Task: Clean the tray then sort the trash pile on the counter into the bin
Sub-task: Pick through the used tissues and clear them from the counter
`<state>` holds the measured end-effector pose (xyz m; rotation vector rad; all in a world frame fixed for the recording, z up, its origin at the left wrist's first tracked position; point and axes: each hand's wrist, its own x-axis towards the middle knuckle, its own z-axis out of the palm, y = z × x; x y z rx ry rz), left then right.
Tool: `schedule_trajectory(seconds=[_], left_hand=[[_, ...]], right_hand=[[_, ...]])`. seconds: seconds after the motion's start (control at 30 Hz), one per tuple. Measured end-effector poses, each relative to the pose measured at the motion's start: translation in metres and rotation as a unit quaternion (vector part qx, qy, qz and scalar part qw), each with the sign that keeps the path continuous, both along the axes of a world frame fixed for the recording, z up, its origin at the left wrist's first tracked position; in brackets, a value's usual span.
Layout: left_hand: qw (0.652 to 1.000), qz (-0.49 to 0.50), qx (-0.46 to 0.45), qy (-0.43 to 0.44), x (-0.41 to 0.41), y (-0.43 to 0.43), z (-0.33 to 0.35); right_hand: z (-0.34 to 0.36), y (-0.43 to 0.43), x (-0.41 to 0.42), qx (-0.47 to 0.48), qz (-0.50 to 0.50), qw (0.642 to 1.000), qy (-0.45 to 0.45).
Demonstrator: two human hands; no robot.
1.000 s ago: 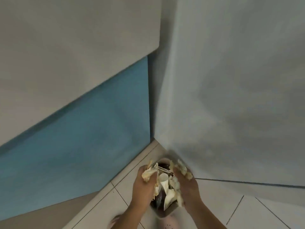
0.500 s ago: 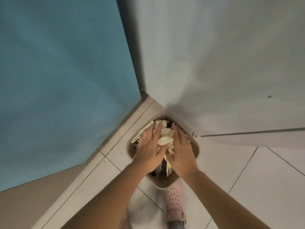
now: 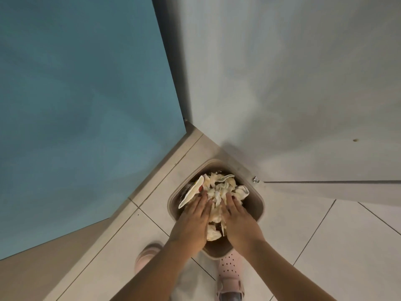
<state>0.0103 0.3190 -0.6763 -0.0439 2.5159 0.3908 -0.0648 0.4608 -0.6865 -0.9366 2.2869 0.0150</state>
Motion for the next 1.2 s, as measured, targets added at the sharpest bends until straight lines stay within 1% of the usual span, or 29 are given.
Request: schedule_trajectory(seconds=[0.07,0.1,0.17,0.23,0.33,0.4,0.47,0.53,0.63,0.73,0.8,0.87,0.93,1.03,1.13,1.2], left_hand=[[0.999,0.014,-0.009,-0.05,-0.011,-0.001,-0.006],[0.997,0.024,-0.014,-0.066,-0.016,0.0,-0.012],[0.992,0.049,-0.014,-0.115,-0.023,0.003,-0.024],[0.987,0.057,-0.022,-0.151,-0.03,0.006,-0.033],[0.981,0.077,-0.025,-0.177,-0.042,0.01,-0.035],[0.978,0.078,-0.032,-0.189,-0.051,0.011,-0.029],[0.978,0.077,-0.038,-0.188,-0.054,0.011,-0.03],[0.982,0.084,-0.031,-0.167,-0.051,0.011,-0.039],[0.985,0.11,-0.01,-0.132,-0.048,0.011,-0.038],[0.994,0.062,0.013,-0.087,-0.049,0.005,-0.021],[0.995,0.064,0.038,-0.073,-0.047,-0.001,-0.001],[0.993,0.07,0.057,-0.078,-0.045,-0.002,0.022],[0.987,0.112,0.083,-0.084,-0.042,-0.001,0.048],[0.965,0.213,0.147,-0.045,-0.038,-0.001,0.101],[0.923,0.331,0.197,0.003,-0.029,-0.003,0.168],[0.891,0.398,0.206,0.072,-0.023,-0.008,0.214]], right_hand=[[-0.003,-0.014,-0.008,0.023,-0.008,1.0,-0.013],[-0.004,-0.021,-0.01,0.015,-0.01,1.0,-0.013],[-0.013,-0.028,-0.016,0.067,0.013,0.997,-0.029],[-0.023,-0.032,-0.02,0.104,-0.02,0.993,-0.052],[-0.037,-0.036,-0.024,0.125,-0.052,0.989,-0.06],[-0.042,-0.038,-0.027,0.138,-0.054,0.987,-0.066],[-0.045,-0.04,-0.033,0.134,-0.06,0.987,-0.069],[-0.042,-0.042,-0.035,0.122,-0.073,0.988,-0.067],[-0.029,-0.043,-0.034,0.117,-0.119,0.982,-0.089],[-0.007,-0.04,-0.033,0.096,-0.129,0.982,-0.097],[0.01,-0.036,-0.032,0.085,-0.129,0.983,-0.104],[0.034,-0.031,-0.033,0.081,-0.152,0.977,-0.128],[0.059,-0.028,-0.035,0.058,-0.193,0.969,-0.145],[0.104,-0.03,-0.037,-0.023,-0.25,0.959,-0.132],[0.169,-0.042,-0.031,-0.143,-0.317,0.928,-0.131],[0.222,-0.054,-0.025,-0.224,-0.346,0.901,-0.133]])
